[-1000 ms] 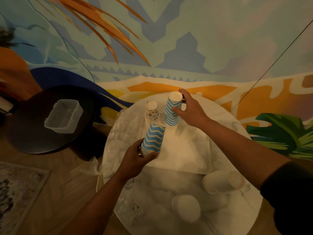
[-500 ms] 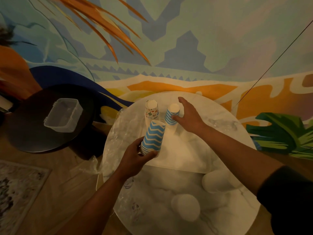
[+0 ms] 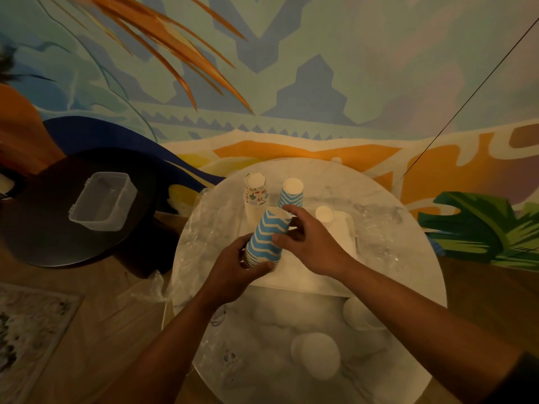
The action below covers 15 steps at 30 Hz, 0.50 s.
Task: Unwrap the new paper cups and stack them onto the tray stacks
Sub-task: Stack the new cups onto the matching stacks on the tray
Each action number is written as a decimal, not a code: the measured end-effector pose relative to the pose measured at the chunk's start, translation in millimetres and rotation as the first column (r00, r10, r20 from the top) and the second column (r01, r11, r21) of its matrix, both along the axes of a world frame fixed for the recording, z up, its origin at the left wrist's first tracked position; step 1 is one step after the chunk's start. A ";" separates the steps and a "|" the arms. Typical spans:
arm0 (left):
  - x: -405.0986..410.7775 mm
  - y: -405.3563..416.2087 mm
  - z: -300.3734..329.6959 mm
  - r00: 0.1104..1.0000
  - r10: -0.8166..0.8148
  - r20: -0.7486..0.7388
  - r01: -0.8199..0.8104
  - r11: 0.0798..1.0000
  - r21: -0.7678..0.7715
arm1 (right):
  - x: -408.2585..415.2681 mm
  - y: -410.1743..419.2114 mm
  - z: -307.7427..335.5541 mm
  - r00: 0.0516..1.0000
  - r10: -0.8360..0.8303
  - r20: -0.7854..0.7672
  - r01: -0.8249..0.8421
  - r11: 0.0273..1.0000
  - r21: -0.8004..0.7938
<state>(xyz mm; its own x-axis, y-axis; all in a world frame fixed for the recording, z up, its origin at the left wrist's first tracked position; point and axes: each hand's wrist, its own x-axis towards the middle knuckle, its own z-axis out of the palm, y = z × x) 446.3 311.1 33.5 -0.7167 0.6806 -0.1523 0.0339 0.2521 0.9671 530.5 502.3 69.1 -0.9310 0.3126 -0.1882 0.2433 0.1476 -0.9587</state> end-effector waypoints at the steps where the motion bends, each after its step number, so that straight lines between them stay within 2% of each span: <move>1: 0.8 0.3 -0.7 1.000 -0.006 0.004 0.006 1.000 0.001 | 1.0 -0.1 -0.8 1.000 -0.011 -0.003 0.011 1.000 0.010; 5: 1.5 -0.7 -3.2 1.000 -0.003 0.005 0.003 1.000 0.004 | -4.4 8.4 8.0 0.998 -0.042 -0.048 0.044 0.999 0.032; 10: 1.0 -3.8 -4.6 1.000 0.022 0.001 -0.022 1.000 -0.003 | -31.9 41.8 39.5 0.982 -0.105 -0.155 0.131 0.978 0.165; 15: 3.2 -6.9 -5.3 0.998 0.049 0.032 -0.049 0.999 0.004 | -62.4 74.1 47.8 0.952 -0.139 -0.272 0.231 0.911 0.341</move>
<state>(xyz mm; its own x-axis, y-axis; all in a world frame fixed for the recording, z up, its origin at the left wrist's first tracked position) 449.5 304.2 28.2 -0.7438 0.6457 -0.1728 -0.0095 0.2482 0.9687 468.1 576.5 117.0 -0.8522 0.4873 0.1906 0.0734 0.4720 -0.8785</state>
